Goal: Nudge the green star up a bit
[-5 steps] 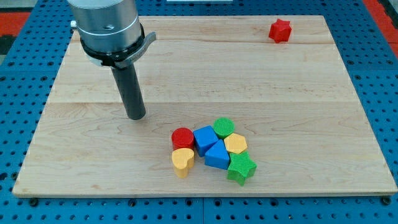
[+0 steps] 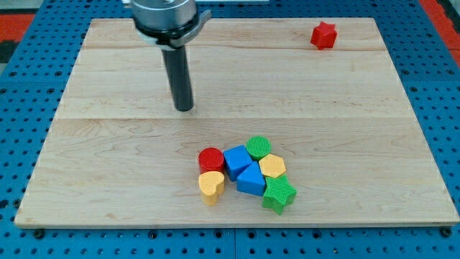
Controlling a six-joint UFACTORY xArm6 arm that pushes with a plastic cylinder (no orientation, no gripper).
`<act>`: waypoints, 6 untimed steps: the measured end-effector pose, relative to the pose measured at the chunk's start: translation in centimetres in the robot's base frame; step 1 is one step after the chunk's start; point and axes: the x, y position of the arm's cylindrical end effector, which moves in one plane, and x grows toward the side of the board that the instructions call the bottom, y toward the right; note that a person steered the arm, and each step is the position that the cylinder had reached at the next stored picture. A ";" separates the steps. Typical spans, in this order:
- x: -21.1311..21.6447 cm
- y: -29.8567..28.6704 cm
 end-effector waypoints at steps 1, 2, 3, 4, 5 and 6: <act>0.6 4.9; 4.2 10.5; 5.6 14.4; 7.5 19.7; 16.3 23.2; 20.2 20.2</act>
